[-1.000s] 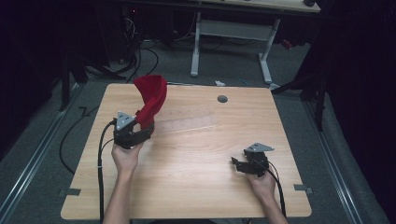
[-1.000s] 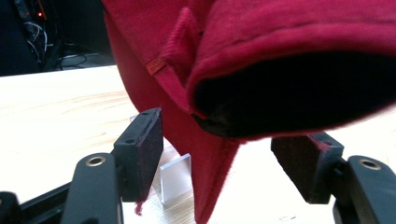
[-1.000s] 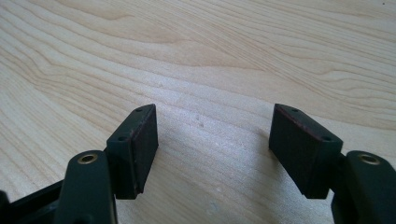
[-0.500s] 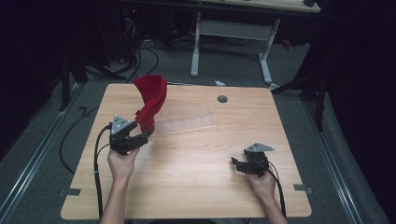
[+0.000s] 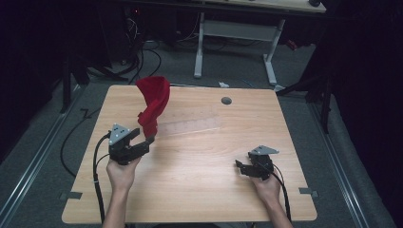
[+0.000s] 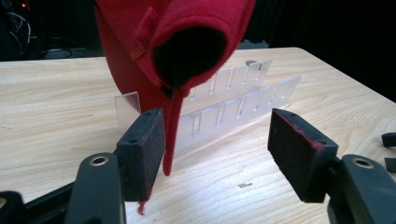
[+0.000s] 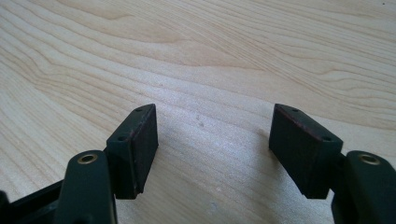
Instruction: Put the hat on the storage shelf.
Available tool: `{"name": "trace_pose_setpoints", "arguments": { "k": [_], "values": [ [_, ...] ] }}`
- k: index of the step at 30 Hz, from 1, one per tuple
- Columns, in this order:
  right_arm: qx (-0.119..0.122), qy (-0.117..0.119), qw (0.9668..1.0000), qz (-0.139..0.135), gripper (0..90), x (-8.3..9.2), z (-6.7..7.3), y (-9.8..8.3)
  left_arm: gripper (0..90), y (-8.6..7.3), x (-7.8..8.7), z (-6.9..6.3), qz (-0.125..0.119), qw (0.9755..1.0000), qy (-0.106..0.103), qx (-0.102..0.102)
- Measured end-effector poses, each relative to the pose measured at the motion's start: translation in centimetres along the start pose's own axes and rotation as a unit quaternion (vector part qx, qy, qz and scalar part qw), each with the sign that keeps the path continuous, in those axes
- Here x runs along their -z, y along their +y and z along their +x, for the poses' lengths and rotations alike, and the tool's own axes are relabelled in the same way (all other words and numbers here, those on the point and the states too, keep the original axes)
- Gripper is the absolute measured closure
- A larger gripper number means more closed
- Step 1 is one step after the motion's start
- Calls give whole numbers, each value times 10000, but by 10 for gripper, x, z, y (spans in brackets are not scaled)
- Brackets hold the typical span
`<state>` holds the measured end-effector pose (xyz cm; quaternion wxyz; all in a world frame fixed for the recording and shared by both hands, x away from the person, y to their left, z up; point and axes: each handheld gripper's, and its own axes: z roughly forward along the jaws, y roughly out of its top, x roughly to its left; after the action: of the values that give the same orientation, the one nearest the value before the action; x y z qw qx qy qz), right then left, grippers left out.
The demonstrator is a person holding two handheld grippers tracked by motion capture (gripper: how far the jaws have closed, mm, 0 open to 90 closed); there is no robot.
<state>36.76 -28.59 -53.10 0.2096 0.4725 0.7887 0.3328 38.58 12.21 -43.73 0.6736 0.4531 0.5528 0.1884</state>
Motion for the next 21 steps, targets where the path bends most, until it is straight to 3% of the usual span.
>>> {"name": "trace_pose_setpoints", "arguments": {
  "k": [6,11,13,21],
  "values": [
    [4,3,10000,5,329,0,0,0,372,-7,6,-3,47,9999,1,-98],
    [-3,3,10000,9,330,0,0,0,360,-15,10,-10,81,9982,134,-572],
    [4,1,10000,6,330,0,0,0,354,-18,11,-12,110,9978,131,-647],
    [1,1,10000,8,330,0,0,0,350,-29,15,-15,228,9981,49,-569]
  ]
}}
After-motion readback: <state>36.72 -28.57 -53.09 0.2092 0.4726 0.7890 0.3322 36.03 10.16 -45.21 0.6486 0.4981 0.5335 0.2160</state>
